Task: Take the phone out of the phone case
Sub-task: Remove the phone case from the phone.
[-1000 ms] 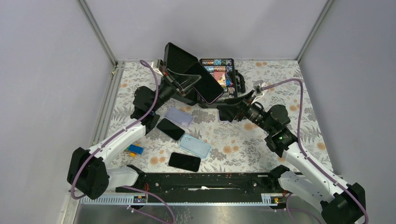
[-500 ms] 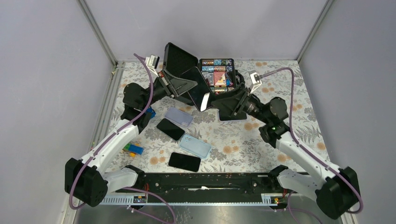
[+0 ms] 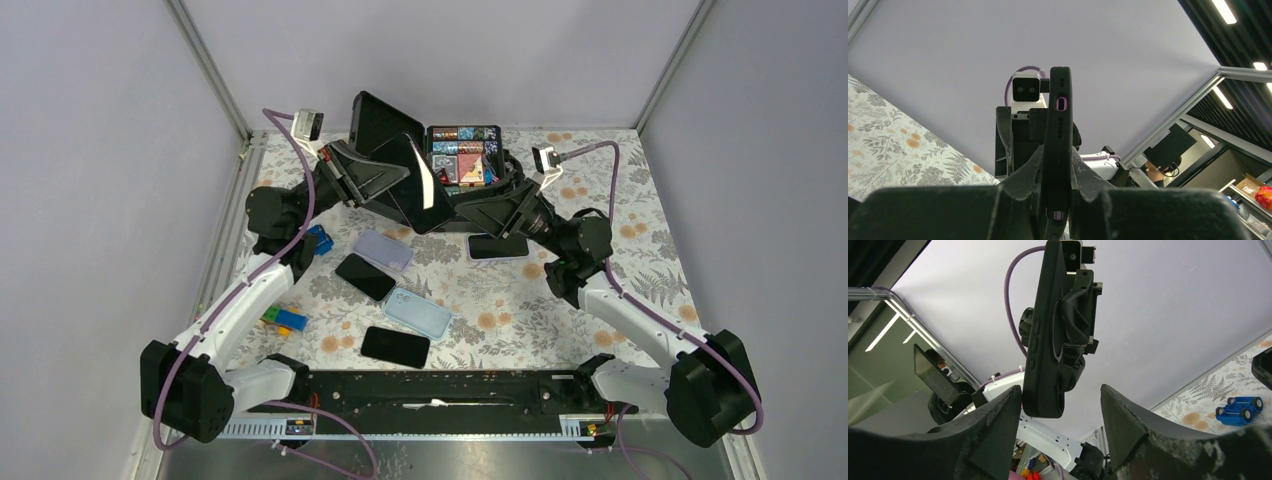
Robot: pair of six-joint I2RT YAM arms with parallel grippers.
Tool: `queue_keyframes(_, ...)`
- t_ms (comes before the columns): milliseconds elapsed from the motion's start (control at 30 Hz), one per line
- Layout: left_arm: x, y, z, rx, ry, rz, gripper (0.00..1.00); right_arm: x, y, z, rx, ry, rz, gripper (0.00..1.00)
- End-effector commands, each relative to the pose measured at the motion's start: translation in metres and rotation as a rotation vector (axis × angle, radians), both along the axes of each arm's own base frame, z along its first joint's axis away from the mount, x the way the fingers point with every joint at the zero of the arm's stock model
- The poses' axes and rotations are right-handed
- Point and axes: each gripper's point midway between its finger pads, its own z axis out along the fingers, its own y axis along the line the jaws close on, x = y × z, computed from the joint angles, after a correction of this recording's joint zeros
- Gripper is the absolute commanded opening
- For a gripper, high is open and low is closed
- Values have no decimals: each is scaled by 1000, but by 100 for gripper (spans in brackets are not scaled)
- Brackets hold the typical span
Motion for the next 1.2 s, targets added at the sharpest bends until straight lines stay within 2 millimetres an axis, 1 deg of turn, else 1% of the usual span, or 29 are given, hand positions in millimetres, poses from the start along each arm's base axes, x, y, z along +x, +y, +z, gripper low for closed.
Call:
queue_keyframes(0, -16, 13, 37, -115, -115, -9, 0, -11, -9, 17, 52, -64, 1, 65)
queue_keyframes(133, -15, 13, 37, -122, -104, -6, 0, -13, -7, 21, 52, -82, 14, 53)
queue_keyframes(200, -14, 13, 37, -124, -101, -1, 0, -14, -7, 22, 53, -89, 20, 51)
queue_keyframes(233, -13, 13, 36, -123, -96, 2, 0, -15, -7, 24, 55, -96, 24, 55)
queue_keyframes(300, -11, 13, 35, -120, -87, 10, 0, -18, -7, 26, 64, -111, 34, 66)
queue_keyframes(367, -8, 13, 33, -118, -76, 20, 0, -21, -8, 28, 70, -127, 41, 72)
queue_keyframes(433, -7, 13, 32, -118, -74, 23, 0, -22, -8, 29, 66, -131, 46, 73)
queue_keyframes(600, -6, 13, 31, -107, -72, 34, 0, -17, -3, 24, 54, -100, 65, 70)
queue_keyframes(800, -3, 13, 28, -95, -62, 54, 0, -11, 0, 17, 29, -84, 51, 70)
queue_keyframes(900, -3, 14, 28, -94, -58, 59, 0, -8, 0, 13, 6, -83, 27, 63)
queue_keyframes(1033, -12, 16, 31, -110, -40, 35, 0, -9, 1, 10, -7, -98, 26, 44)
queue_keyframes(1167, -27, 21, 40, -143, -43, 0, 0, -17, 0, 16, 17, -127, 64, 28)
